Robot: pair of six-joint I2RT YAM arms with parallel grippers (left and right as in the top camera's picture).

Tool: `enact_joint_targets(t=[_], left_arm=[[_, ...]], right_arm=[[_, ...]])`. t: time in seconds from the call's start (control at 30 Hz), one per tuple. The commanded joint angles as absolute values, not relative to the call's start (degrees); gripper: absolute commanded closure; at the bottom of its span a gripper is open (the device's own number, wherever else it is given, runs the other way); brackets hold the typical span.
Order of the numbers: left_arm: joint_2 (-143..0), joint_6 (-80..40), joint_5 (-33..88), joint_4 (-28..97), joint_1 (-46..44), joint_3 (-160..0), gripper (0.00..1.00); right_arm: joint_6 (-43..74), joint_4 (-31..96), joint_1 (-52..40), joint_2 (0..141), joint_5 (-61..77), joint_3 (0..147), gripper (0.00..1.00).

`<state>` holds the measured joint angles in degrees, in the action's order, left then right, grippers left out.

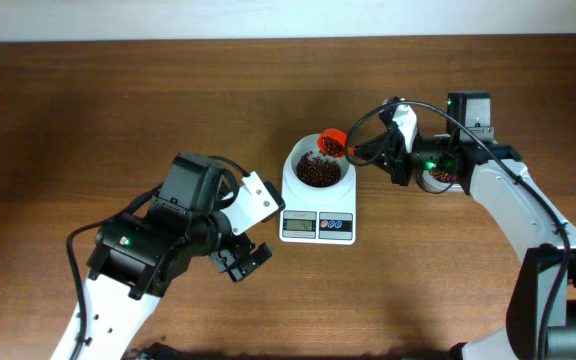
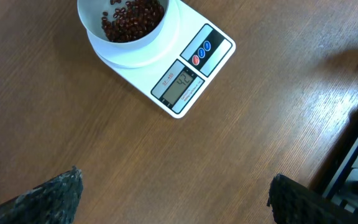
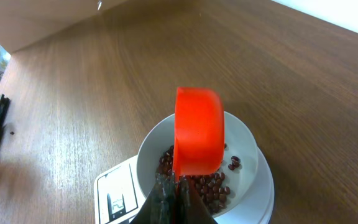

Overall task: Scoop and weigh 50g on scale
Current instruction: 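Tilt the scoop slowly with the right gripper, trickling beans into the bowl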

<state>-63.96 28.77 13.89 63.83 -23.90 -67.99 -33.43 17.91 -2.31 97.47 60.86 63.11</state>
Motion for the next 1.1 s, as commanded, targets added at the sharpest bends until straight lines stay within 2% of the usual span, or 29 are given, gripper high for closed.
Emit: enact_joint_targets(t=[0.0, 1.07], left_arm=[[-63.66, 29.67, 13.72, 63.77, -23.57, -69.06, 0.01], [-63.66, 29.67, 13.72, 63.77, -23.57, -69.06, 0.01]], right_arm=[[-34.33, 17.69, -2.68, 97.82, 60.99, 62.92, 0.96], [-36.88, 16.56, -2.72, 97.89, 63.81, 62.92, 0.96]])
